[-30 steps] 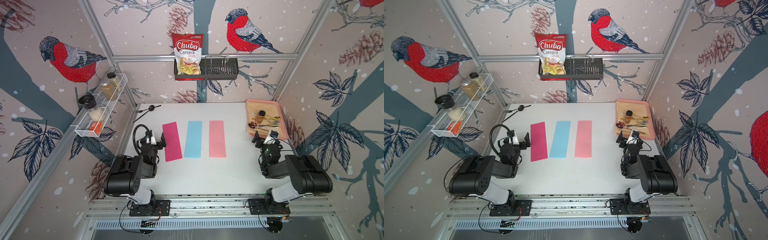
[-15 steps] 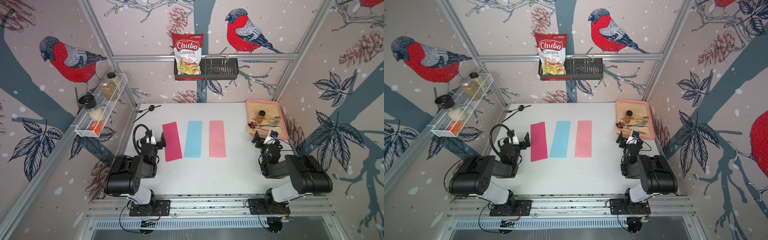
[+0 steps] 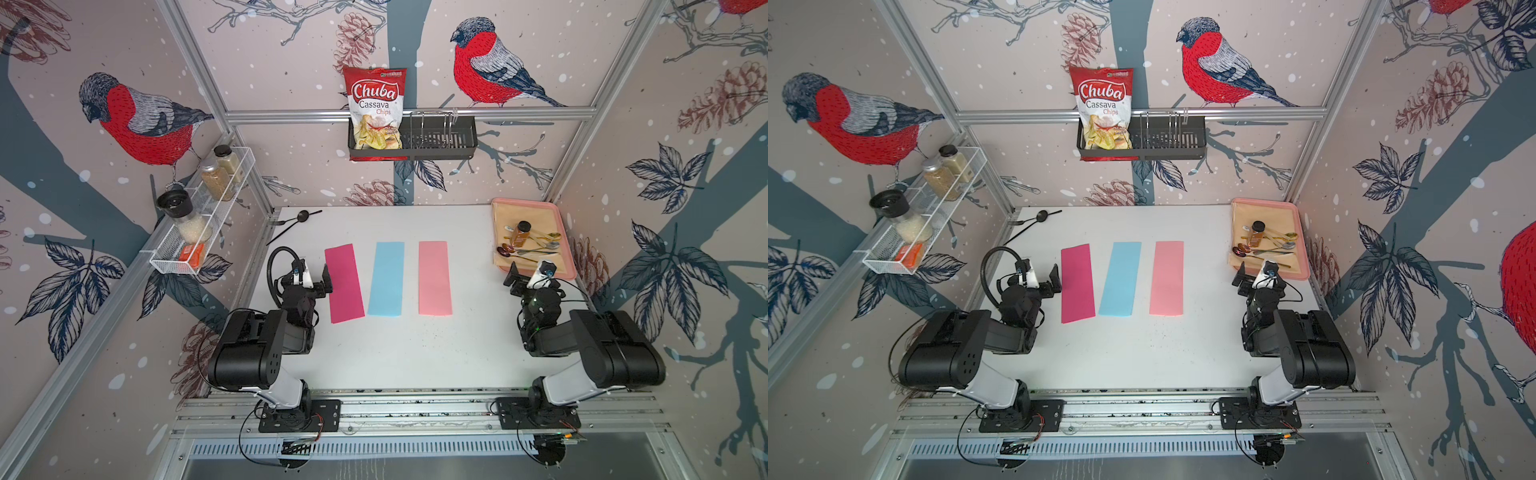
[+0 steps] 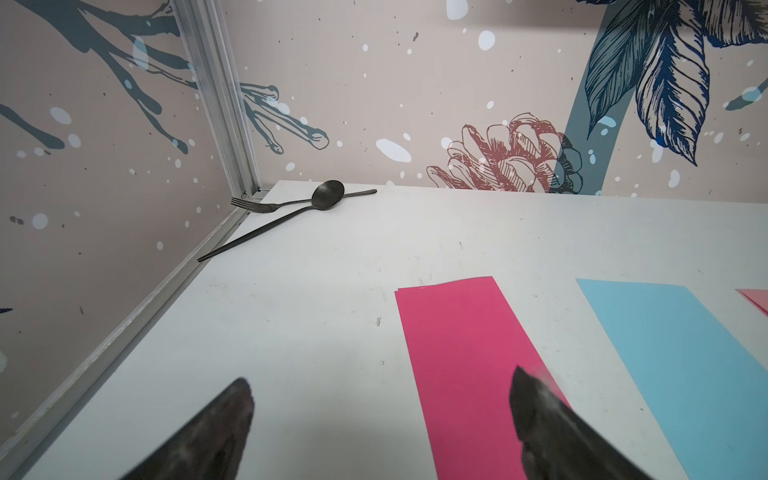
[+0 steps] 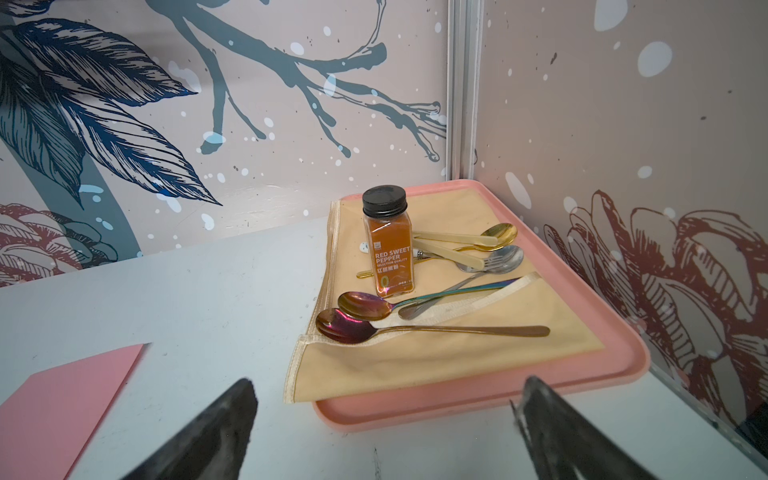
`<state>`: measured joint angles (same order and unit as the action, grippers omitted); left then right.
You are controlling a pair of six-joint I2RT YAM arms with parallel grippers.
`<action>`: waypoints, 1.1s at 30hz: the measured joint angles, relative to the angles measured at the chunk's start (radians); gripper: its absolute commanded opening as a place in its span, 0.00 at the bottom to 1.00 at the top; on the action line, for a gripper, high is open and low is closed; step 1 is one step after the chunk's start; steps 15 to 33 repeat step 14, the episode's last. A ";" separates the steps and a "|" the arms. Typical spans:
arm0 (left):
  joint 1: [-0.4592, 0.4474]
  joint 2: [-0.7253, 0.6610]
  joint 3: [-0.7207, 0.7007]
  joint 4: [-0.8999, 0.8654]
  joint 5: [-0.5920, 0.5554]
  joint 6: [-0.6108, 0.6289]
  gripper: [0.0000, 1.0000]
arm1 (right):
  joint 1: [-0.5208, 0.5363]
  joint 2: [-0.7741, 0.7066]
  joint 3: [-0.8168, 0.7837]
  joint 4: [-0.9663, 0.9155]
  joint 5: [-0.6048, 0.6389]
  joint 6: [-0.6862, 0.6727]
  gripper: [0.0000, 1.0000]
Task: Fold the rectangular paper in half along the long edge
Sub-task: Reset both arms
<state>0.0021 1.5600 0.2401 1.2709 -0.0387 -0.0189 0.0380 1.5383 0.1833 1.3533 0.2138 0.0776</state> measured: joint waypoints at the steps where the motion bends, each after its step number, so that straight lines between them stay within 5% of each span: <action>1: -0.001 0.000 0.000 0.000 -0.002 0.000 0.98 | 0.000 0.000 0.000 0.000 0.000 0.000 1.00; 33: 0.002 -0.002 -0.005 0.000 -0.014 0.000 0.98 | 0.000 0.000 0.000 0.000 0.000 0.000 1.00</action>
